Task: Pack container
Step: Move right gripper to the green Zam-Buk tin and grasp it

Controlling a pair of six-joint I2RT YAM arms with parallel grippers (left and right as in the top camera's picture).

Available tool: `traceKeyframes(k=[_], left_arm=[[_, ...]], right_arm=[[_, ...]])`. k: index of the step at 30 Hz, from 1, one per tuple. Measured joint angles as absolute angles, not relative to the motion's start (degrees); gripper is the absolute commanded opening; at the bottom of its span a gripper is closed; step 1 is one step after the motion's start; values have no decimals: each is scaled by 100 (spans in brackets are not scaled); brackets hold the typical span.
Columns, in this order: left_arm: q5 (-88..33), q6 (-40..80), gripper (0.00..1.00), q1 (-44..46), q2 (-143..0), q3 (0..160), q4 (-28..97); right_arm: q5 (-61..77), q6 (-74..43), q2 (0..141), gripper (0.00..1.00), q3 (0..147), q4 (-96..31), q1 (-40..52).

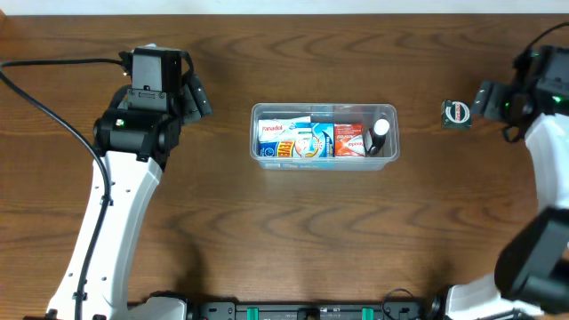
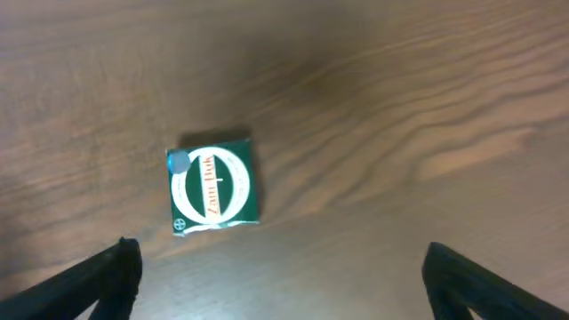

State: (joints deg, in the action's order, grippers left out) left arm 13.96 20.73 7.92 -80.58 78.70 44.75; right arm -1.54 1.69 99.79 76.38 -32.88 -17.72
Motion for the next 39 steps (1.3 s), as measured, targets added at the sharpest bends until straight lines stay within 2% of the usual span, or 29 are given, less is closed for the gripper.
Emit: traceKeyframes(k=[16, 23, 31, 34, 39], left_arm=[[1396, 2073, 98, 792, -8058, 7870, 4473], [1396, 2073, 98, 792, -8058, 7870, 4475], [1396, 2073, 98, 792, -8058, 7870, 4475], [1396, 2073, 98, 792, -8058, 7870, 4473], [1396, 2073, 98, 792, -8058, 7870, 4473]], right_arm=[[685, 1041, 11413, 98, 7638, -2193, -1664], [764, 1107, 11810, 93, 7638, -2064, -1505], [617, 1127, 11900, 71, 7638, -2093, -1481], [596, 1100, 11900, 67, 7638, -2119, -1481], [585, 1061, 11900, 54, 7638, -2141, -1481]])
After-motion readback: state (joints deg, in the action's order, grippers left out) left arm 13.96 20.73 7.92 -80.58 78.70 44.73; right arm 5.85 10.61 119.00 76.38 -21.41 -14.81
